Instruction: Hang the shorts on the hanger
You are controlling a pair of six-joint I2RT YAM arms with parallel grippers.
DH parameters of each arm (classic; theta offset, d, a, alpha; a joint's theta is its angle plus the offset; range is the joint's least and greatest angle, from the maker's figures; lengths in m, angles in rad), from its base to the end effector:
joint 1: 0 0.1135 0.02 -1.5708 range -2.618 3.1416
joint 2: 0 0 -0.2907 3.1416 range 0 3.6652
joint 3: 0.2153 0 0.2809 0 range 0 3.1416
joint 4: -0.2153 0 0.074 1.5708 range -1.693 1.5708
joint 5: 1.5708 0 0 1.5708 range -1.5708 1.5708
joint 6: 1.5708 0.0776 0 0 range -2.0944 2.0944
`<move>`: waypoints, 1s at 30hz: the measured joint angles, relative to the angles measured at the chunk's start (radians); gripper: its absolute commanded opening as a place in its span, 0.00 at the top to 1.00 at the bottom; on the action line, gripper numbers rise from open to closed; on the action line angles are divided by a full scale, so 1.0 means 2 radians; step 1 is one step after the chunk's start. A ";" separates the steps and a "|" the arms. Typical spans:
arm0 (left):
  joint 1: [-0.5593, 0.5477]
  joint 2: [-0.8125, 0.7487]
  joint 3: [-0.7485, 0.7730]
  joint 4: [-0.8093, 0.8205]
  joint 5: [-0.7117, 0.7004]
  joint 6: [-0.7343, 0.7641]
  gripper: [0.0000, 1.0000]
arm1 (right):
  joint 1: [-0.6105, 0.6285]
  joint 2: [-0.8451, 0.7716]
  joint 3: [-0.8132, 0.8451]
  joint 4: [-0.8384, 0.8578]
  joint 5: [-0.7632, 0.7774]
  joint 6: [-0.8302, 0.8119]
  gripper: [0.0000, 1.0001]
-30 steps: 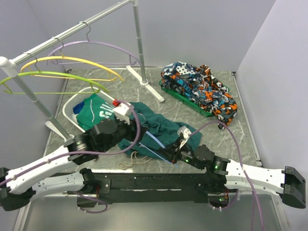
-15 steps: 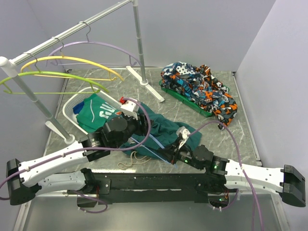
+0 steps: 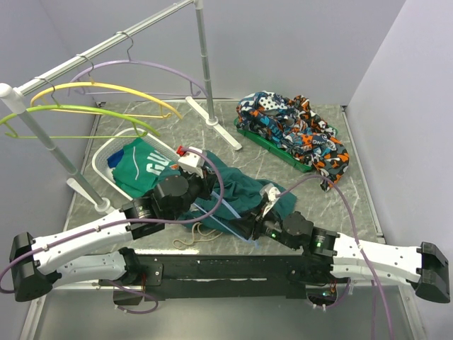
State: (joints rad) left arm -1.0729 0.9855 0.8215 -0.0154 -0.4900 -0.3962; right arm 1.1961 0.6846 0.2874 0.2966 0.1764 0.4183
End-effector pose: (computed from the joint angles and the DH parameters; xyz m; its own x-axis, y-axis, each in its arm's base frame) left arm 0.1659 -0.2287 0.3448 -0.2924 -0.1750 -0.9401 0.4783 0.8246 -0.3022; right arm 0.0934 0.2004 0.2314 -0.3798 0.1270 -0.9163 -0.7639 0.5157 0.3881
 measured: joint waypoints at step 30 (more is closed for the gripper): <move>-0.002 -0.030 -0.016 0.002 0.000 0.005 0.99 | -0.008 0.111 0.019 -0.196 0.111 0.211 0.38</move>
State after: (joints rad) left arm -1.0767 0.9264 0.7891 -0.0109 -0.4904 -0.3866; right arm 1.1797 0.9066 0.3252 -0.0959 0.3988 0.8406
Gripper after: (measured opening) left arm 0.070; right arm 0.606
